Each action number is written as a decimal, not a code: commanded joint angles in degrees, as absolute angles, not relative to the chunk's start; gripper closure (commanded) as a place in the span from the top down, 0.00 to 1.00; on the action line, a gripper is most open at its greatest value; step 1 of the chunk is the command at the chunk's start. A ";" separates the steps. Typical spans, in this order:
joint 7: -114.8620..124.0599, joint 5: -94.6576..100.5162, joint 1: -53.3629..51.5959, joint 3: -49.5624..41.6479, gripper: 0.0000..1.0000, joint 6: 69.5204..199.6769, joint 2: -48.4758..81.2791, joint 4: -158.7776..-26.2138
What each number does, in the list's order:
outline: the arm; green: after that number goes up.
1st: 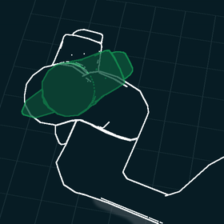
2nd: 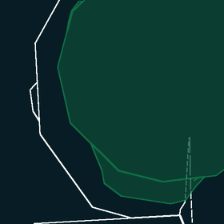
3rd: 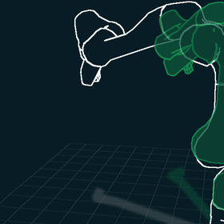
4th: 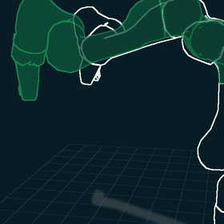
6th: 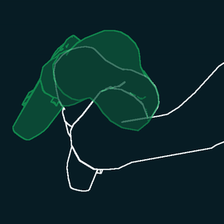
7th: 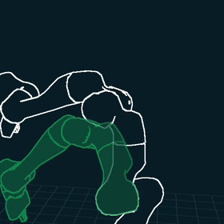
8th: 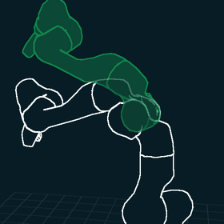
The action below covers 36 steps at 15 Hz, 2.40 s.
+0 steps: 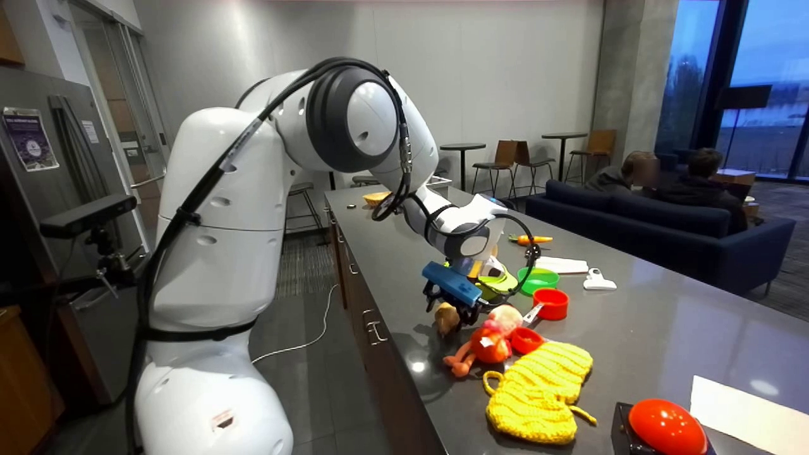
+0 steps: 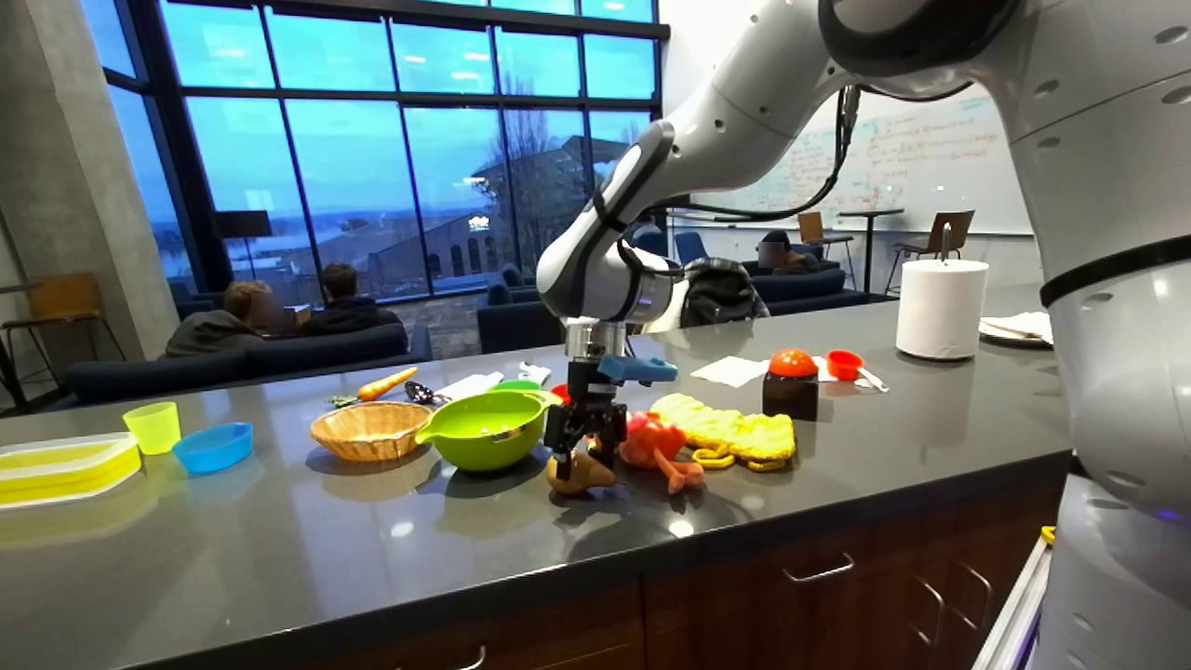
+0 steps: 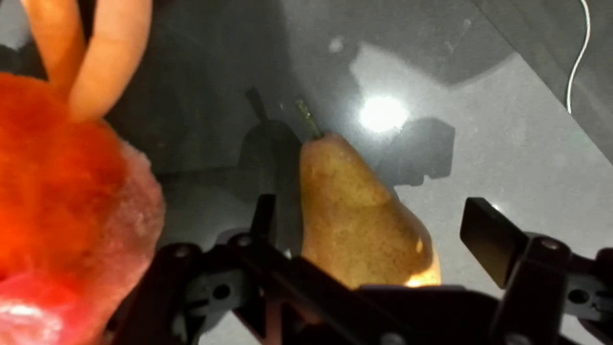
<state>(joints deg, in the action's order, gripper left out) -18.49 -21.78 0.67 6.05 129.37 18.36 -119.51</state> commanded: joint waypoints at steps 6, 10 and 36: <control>-19.35 -25.00 1.93 7.09 0.30 128.66 18.27 -119.53; -18.87 -24.51 1.66 7.05 0.25 128.50 17.77 -119.75; -13.49 -19.72 -1.28 6.44 0.37 127.24 12.34 -120.39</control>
<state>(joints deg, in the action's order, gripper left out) -14.90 -20.60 -0.99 6.54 128.27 13.80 -119.58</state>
